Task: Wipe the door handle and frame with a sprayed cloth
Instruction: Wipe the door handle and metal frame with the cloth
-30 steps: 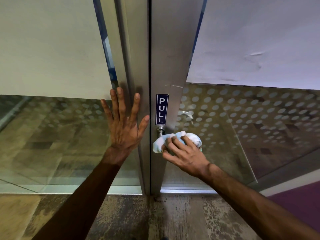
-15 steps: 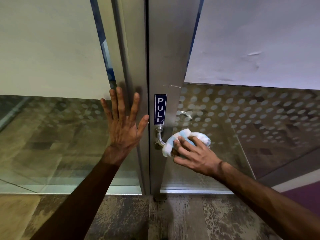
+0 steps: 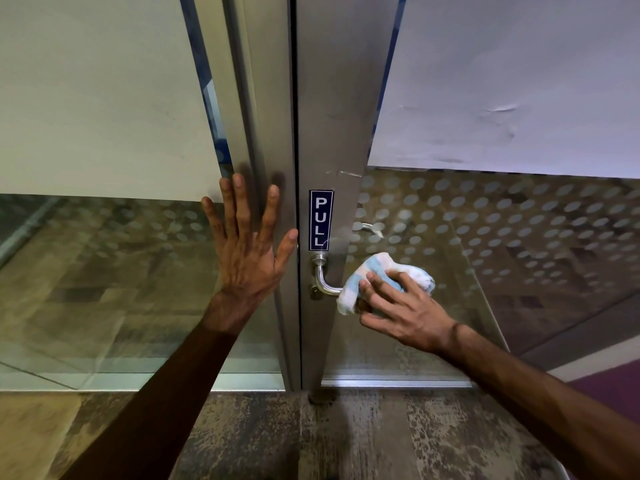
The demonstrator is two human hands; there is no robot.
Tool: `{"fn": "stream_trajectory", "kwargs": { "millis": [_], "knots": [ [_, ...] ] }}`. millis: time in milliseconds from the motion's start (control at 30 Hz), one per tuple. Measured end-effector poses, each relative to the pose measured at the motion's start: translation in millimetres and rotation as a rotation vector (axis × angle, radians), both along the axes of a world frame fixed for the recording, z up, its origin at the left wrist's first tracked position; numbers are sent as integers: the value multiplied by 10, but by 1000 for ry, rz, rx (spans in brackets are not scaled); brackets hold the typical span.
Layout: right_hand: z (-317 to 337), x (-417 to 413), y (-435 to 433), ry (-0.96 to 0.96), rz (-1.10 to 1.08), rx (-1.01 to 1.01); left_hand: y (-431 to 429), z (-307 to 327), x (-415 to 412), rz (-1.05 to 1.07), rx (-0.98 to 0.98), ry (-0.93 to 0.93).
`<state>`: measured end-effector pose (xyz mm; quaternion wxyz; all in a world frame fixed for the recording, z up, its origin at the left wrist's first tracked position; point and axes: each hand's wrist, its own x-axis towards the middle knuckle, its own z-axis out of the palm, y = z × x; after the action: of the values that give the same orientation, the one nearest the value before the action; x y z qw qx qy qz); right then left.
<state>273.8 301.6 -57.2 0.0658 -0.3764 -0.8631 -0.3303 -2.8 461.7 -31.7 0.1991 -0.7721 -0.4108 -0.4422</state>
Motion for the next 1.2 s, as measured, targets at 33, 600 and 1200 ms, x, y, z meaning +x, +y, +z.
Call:
{"fn": "stream_trajectory", "kwargs": {
  "millis": [33,600,1200],
  "knots": [
    [10,7,-11,0,2,4,-5,6,1,-4,-1,-2],
    [199,-82,-625,776,-475,-230,-38,13,37,-27,15,-5],
    [86,-697,85,2719,-521,-509,-20,-3,46,-42,29,-12]
  ]
}}
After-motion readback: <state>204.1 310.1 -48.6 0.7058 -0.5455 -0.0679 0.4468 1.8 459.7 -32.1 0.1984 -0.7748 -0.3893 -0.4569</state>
